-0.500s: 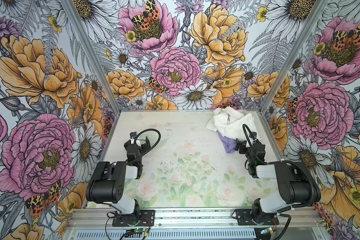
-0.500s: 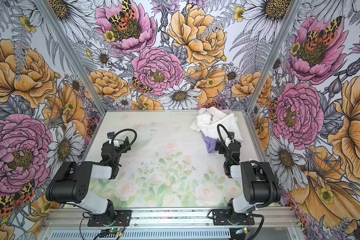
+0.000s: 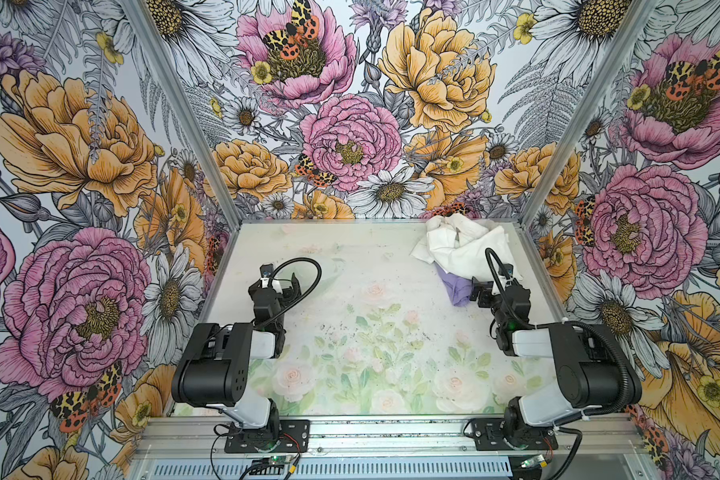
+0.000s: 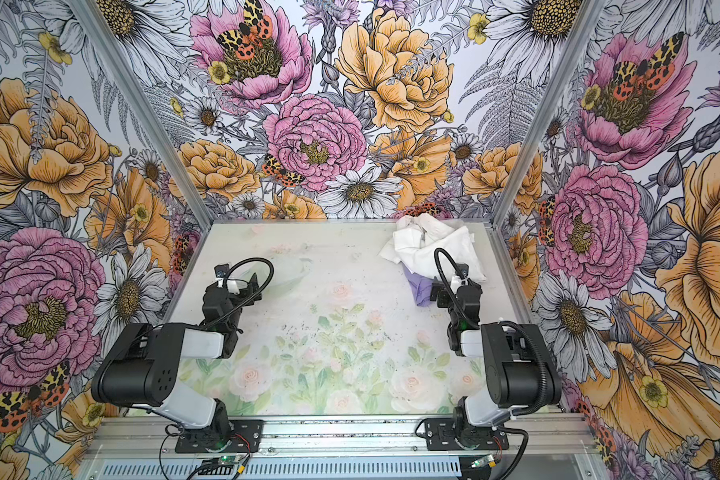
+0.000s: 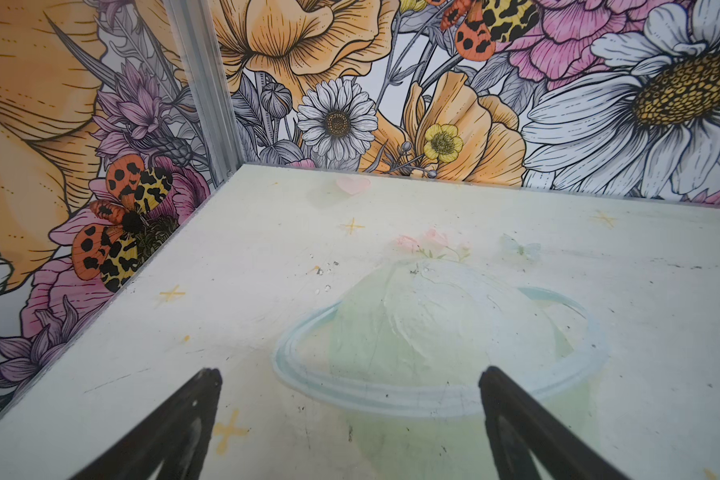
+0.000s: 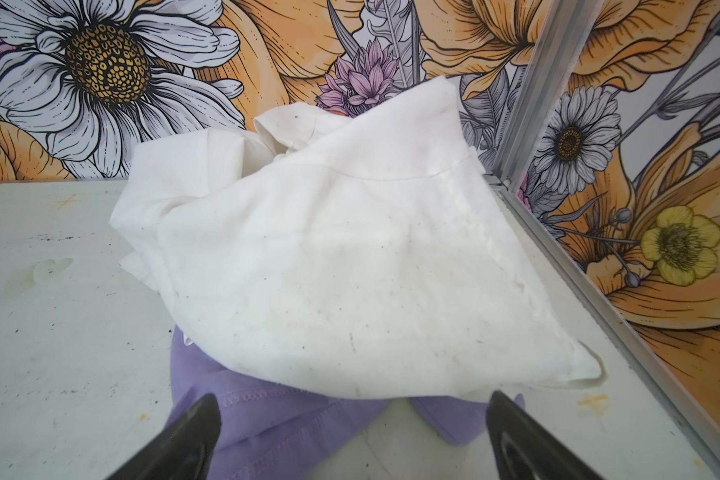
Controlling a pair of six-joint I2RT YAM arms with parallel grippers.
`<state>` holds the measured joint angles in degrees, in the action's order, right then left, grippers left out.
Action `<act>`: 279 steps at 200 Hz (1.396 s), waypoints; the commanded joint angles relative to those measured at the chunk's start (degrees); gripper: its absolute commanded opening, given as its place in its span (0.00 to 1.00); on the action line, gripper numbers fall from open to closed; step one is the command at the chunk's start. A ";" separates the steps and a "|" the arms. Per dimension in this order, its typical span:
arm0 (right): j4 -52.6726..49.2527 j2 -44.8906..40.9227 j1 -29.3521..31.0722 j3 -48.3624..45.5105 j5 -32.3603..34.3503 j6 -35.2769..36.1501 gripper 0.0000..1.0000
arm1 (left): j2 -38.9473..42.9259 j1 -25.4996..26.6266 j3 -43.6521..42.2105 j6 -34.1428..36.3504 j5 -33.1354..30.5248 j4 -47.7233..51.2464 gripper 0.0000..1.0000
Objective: Pick out a specific cloth from the pile
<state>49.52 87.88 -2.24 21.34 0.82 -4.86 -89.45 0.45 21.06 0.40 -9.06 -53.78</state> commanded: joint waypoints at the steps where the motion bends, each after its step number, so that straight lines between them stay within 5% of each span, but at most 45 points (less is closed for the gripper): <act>1: 0.21 0.37 -0.27 1.41 -0.91 0.30 1.00 | 0.52 -0.54 0.55 -0.27 1.44 -0.22 0.99; 120: 0.43 -0.05 0.53 1.13 0.34 0.78 0.99 | 0.75 -0.02 -0.49 0.67 2.16 -2.16 0.99; 172: -5.34 -7.92 1.34 0.48 2.14 0.89 0.99 | 7.51 0.85 -5.07 1.25 1.14 -4.65 0.99; 229: -33.45 -29.75 2.09 5.63 -0.93 -8.18 0.99 | 24.47 6.05 -5.19 1.99 -3.41 11.67 0.99; 279: -50.47 -35.41 2.71 10.44 -7.45 -18.80 0.98 | 41.97 20.33 3.75 -2.89 -12.21 36.67 0.99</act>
<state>11.99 52.69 -0.30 29.47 -2.39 -16.64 -53.08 15.94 18.90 1.13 -16.80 -32.03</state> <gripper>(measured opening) 0.991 0.986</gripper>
